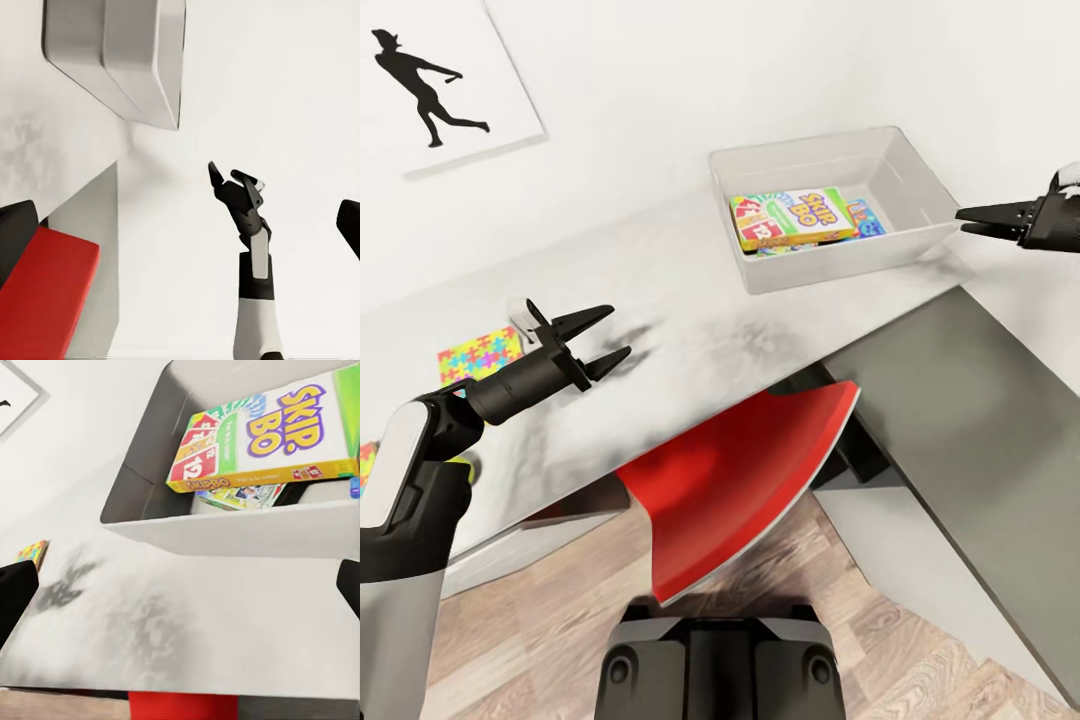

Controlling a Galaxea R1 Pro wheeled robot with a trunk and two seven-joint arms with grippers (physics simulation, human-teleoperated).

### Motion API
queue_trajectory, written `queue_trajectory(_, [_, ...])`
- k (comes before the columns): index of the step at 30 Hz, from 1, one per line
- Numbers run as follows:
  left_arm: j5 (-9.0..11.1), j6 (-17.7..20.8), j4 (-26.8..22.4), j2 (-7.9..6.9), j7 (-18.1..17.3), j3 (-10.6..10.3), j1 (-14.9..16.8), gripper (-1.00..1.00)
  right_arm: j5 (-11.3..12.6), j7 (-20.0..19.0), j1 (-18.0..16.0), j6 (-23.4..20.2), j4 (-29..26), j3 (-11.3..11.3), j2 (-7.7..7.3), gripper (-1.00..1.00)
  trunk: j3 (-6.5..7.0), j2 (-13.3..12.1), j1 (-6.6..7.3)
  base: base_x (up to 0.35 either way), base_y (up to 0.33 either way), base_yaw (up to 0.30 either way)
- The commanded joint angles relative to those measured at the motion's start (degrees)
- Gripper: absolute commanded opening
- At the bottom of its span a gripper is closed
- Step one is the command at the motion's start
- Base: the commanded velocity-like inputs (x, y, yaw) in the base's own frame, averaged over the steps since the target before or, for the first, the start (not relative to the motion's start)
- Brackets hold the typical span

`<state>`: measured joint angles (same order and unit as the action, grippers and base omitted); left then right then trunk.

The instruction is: Put all the toys in the child's room - the three board games (two on the bed and one on the table), the two jigsaw puzzles on the table, and the tennis ball on the table - inside the toy box on the table in the child's room.

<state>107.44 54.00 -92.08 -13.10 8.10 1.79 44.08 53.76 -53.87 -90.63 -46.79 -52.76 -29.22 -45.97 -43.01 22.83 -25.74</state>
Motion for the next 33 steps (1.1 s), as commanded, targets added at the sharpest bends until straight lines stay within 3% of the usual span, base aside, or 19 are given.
queue_trajectory(1, [0.59, 0.19, -0.03, 0.0, 0.59, 0.04, 0.04, 1.0, 0.39, 0.02, -0.1, -0.3, 0.04, -0.24, -0.06, 1.0, 0.02, 0.09, -0.04, -0.009, 0.0, -0.002])
queue_trajectory(14, [0.52, 0.38, -0.03, -0.29, 0.73, -2.12, 0.07, 1.0, 0.17, 1.48, 5.06, -2.76, -4.9, 0.22, -0.8, 1.0, 1.24, 0.09, -0.04, -0.004, 0.0, -0.001])
queue_trajectory(20, [-0.18, 0.36, -0.03, -0.18, 0.96, -4.02, -0.06, 1.0, 0.26, 4.58, 8.49, -3.19, -7.57, 0.82, -1.23, 1.0, 1.81, 0.09, -0.04, 0.0, 0.0, 0.0])
queue_trajectory(27, [-3.67, 0.3, -0.03, -0.09, 1.02, -5.97, -0.39, 1.0, 0.43, 7.75, 12.85, -3.34, -10.3, 2.35, -1.34, 1.0, 2.47, 0.09, -0.04, 0.0, 0.0, 0.0])
queue_trajectory(29, [-5.87, 0.27, -0.03, -0.03, 1.04, -6.57, -0.73, 1.0, 0.48, 9.64, 15.24, -3.36, -11.71, 3.65, -1.15, 1.0, 2.66, 0.09, -0.04, 0.0, 0.0, 0.0])
queue_trajectory(33, [-8.06, 0.22, -0.03, 0.09, 1.11, -7.17, -1.46, 1.0, 0.51, 12.14, 17.51, -3.34, -13.33, 5.15, -0.86, 1.0, 3.04, 0.09, -0.04, 0.0, 0.0, 0.0])
